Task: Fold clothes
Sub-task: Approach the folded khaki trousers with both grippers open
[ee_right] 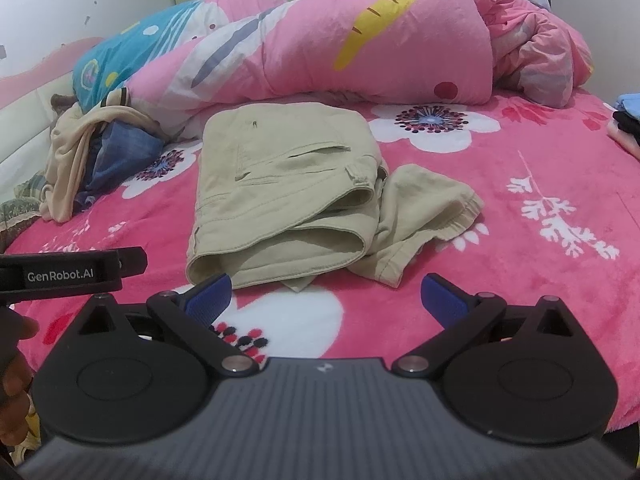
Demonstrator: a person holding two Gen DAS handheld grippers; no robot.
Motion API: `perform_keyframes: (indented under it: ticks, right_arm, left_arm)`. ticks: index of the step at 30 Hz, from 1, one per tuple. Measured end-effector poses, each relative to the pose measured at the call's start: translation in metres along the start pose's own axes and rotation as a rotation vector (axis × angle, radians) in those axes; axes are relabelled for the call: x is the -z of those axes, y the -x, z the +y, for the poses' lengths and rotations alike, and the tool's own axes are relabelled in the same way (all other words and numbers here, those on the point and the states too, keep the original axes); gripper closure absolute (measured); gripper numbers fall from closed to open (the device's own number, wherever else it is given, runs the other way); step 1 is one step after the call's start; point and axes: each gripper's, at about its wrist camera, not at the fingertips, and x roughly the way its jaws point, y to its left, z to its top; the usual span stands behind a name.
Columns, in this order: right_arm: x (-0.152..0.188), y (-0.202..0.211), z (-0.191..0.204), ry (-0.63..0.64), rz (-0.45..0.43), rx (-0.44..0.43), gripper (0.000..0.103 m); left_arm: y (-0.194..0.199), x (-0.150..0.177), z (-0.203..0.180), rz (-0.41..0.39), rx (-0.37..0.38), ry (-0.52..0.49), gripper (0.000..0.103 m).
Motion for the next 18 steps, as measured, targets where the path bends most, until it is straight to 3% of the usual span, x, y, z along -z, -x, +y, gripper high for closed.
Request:
perform_keyframes:
  ticks: [12,18]
  right_arm:
    - [-0.004,-0.008,-0.005,-0.013,0.006,0.004,0.001]
    - [-0.008,-0.011,-0.016,-0.034,-0.024,-0.025,0.001]
  left_arm:
    - [-0.014,-0.003,-0.002,0.009,-0.017,-0.022,0.0]
    - [-0.023,-0.004,0.002,-0.024,0.042,-0.012,0.0]
